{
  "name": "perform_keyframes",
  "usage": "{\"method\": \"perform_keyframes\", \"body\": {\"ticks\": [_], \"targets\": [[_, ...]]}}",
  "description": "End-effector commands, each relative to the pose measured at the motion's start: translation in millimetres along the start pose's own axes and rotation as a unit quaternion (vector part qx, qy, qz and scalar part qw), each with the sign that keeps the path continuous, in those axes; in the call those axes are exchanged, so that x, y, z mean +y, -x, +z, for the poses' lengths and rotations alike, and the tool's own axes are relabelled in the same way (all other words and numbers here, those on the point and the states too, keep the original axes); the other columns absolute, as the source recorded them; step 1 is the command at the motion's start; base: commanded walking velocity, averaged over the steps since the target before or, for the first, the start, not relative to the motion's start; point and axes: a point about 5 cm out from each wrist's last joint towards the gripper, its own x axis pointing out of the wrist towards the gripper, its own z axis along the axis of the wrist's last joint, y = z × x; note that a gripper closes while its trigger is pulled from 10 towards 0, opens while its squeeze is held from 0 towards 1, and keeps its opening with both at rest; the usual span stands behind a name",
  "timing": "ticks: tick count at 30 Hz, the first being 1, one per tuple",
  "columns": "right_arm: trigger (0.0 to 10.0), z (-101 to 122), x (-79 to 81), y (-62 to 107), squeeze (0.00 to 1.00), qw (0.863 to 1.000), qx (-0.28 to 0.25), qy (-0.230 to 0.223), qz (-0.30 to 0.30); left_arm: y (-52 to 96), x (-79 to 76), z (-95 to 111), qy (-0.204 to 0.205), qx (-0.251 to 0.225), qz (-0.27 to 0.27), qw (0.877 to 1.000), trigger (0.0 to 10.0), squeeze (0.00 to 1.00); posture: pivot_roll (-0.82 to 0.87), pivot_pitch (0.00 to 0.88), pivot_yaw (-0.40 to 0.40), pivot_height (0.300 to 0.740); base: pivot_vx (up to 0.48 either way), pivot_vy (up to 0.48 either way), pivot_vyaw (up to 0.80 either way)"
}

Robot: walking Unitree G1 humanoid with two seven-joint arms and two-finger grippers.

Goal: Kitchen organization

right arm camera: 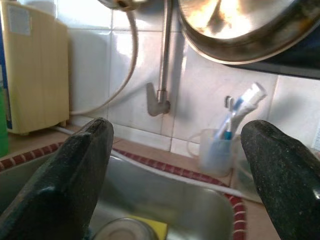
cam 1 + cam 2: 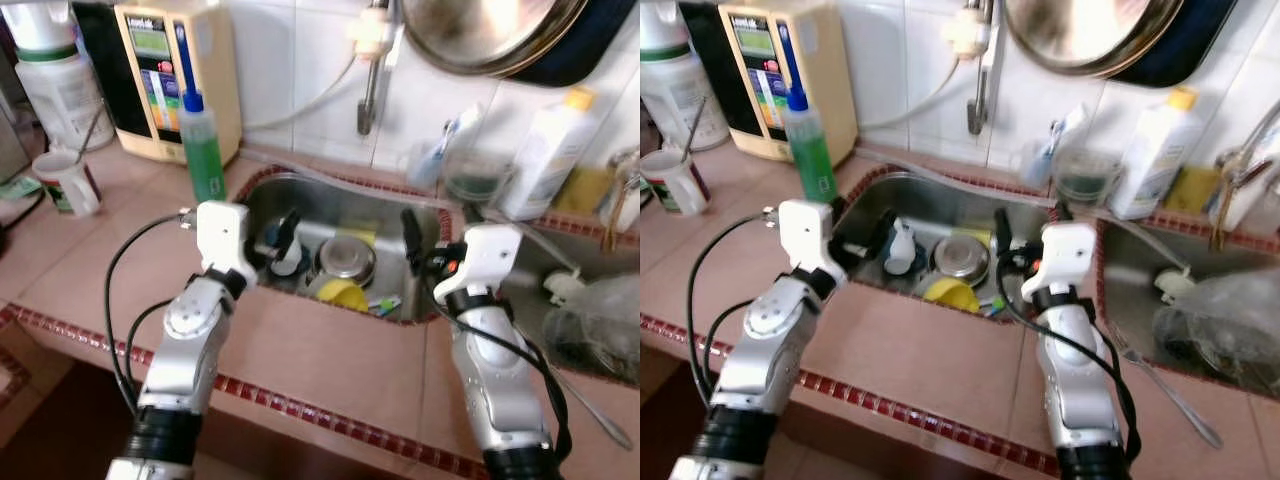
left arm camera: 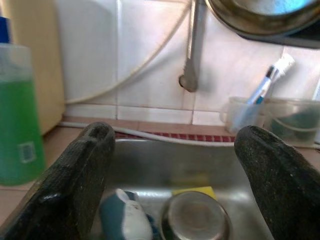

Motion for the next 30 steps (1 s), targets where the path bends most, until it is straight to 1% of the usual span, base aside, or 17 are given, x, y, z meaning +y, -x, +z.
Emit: {"method": "perform_keyframes", "body": {"ticks": [1, 10, 12, 16, 18, 22, 23, 24, 25, 28, 30], "targets": [[10.0, 0, -8.9, 1.4, 0.0, 1.0, 0.003, 0.009, -0.011, -3.0, -7.5, 0, 0.004, 0.0, -0.014, 1.0, 10.0, 0.0, -0.04, 0.0, -0.012, 0.74, 0.0, -0.48, 0.0], [10.0, 0, -8.1, 1.8, 0.0, 1.0, 0.005, 0.009, -0.01, -3.0, -6.9, 1, 0.004, -0.001, -0.013, 1.0, 10.0, 0.0, -0.04, 0.001, -0.013, 0.74, 0.0, -0.48, 0.0], [10.0, 0, -8.0, 1.9, 0.0, 1.0, 0.006, 0.008, -0.009, -2.7, -7.3, 2, 0.01, -0.004, -0.013, 1.0, 10.0, 0.0, -0.04, 0.001, -0.013, 0.74, 0.0, -0.349, 0.0], [10.0, -1, -6.7, 2.7, 0.0, 1.0, 0.007, 0.008, -0.005, -2.3, -7.4, 2, 0.041, -0.008, -0.012, 0.999, 10.0, 0.0, -0.04, 0.001, -0.015, 0.74, 0.0, 0.0, 0.0], [10.0, -1, -6.1, 3.0, 0.0, 1.0, 0.008, 0.007, -0.002, -2.2, -7.8, 2, 0.031, -0.007, -0.015, 0.999, 10.0, 0.0, -0.04, 0.001, -0.015, 0.74, 0.0, 0.0, 0.0], [10.0, -2, -3.9, 5.7, 0.0, 1.0, 0.012, 0.006, 0.009, 0.3, -8.7, 0, 0.029, -0.002, -0.024, 0.999, 10.0, 0.0, -0.04, 0.002, -0.015, 0.74, 0.0, 0.0, 0.0], [10.0, -3, -3.6, 9.1, 0.0, 1.0, 0.017, 0.006, 0.016, 3.6, -9.6, -2, 0.016, 0.003, -0.034, 0.999, 10.0, 0.0, -0.04, 0.003, -0.017, 0.74, 0.0, 0.0, 0.0], [10.0, -3, -3.6, 9.1, 0.0, 1.0, 0.017, 0.006, 0.016, 3.6, -9.6, -2, 0.016, 0.003, -0.034, 0.999, 10.0, 0.0, -0.04, 0.003, -0.017, 0.74, 0.0, 0.0, 0.0], [10.0, -5, -3.0, 14.1, 0.0, 0.999, 0.023, 0.003, 0.029, 8.0, -10.8, -4, 0.004, 0.007, -0.045, 0.999, 10.0, 0.0, -0.04, 0.006, -0.018, 0.74, 0.0, 0.0, 0.0], [10.0, -8, -3.4, 21.6, 0.0, 0.999, 0.032, 0.004, 0.042, 13.9, -12.1, -7, -0.008, 0.015, -0.057, 0.998, 10.0, 0.0, -0.04, 0.01, -0.018, 0.74, 0.0, 0.0, 0.0], [10.0, -11, -4.8, 27.1, 0.0, 0.998, 0.041, 0.007, 0.046, 18.2, -12.9, -11, -0.009, 0.024, -0.066, 0.997, 10.0, 0.0, -0.04, 0.013, -0.017, 0.74, 0.0, 0.0, 0.0]]}}
